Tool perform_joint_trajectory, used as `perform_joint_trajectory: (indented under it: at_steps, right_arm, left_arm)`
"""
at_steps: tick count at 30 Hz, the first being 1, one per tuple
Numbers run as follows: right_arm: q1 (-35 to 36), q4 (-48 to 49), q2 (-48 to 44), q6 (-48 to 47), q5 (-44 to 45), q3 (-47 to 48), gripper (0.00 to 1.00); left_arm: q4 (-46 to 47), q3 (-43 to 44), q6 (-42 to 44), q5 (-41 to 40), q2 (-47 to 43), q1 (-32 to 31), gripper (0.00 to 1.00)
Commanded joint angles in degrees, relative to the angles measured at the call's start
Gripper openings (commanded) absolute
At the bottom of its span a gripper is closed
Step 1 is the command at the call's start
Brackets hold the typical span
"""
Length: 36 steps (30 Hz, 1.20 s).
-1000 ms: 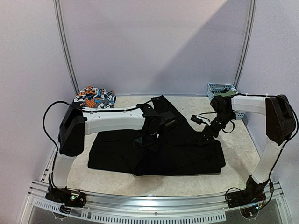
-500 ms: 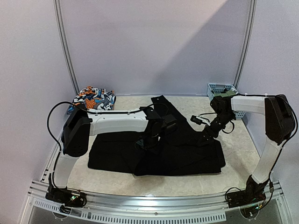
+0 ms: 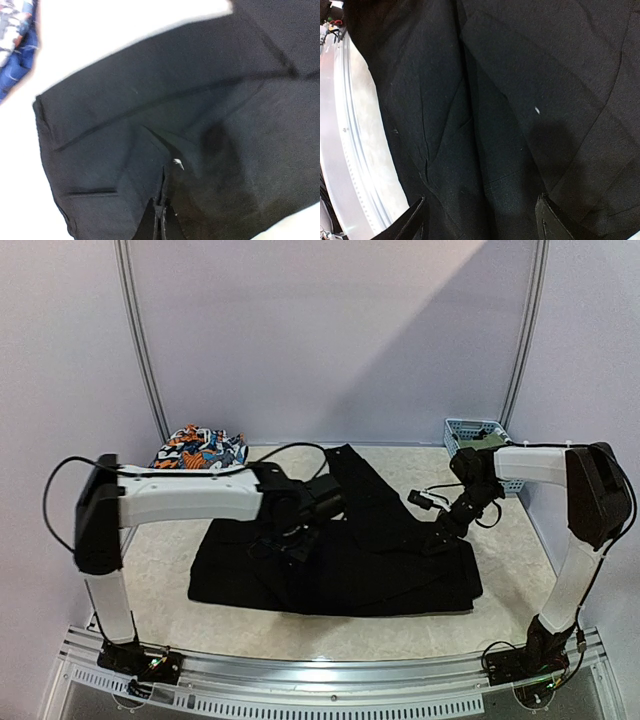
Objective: Fold and stack the mixed laundry pile
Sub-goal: Adjust the rectangle-folded shirt at the center of the board.
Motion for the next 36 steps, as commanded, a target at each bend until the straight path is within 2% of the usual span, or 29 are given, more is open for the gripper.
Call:
perform_joint_trajectory:
  at_steps: [1,6,11,16,21,27,30,33,36]
  right_arm:
    - [-0.1,0.4,1.3,-0.9,0.3,-1.2,0.73]
    - [-0.1,0.7,1.2,-0.6,0.3,-1.1,0.73]
    - [-0.1,1.1,0.4,-0.7,1.0,-1.7,0.73]
    - [-0.1,1.1,0.3,-0.8,0.8,-1.7,0.73]
    - [-0.1,1.1,1.0,-0.7,0.3,-1.5,0.74]
    - [-0.1,0.7,1.6,-0.7,-0.5,-1.0,0.74]
    - [-0.1,0.8,1.5,-0.8,-0.4,-1.3,0.74]
    - [-0.1,0.6,1.5,-0.9,-0.6,-1.2,0.74]
    - [-0.1,0.4,1.3,-1.2,-0.8,-1.4,0.76]
  left_arm:
    - [18.0,-10.9,0.5,-5.3,-10.9,0.7,0.0]
    - [39.5,-22.0,10.1,-3.3,-18.5,0.3,0.0]
    - [53.3,-29.7,18.0,-2.6,-23.3,-0.8,0.0]
    - [70.5,-42.7,22.9,-3.6,-32.2,-3.0,0.02]
    - [76.7,-51.4,23.6,-5.9,-42.0,-3.6,0.03]
    - [73.4,-56.8,17.1,-9.3,-46.9,-4.1,0.04]
    - [62.8,-57.6,7.4,-16.7,-47.2,-4.2,0.14]
    - [45.0,-57.2,-9.2,-25.6,-48.4,-5.3,0.21]
    - [34.0,-58.0,-18.1,-28.2,-51.4,-7.6,0.32]
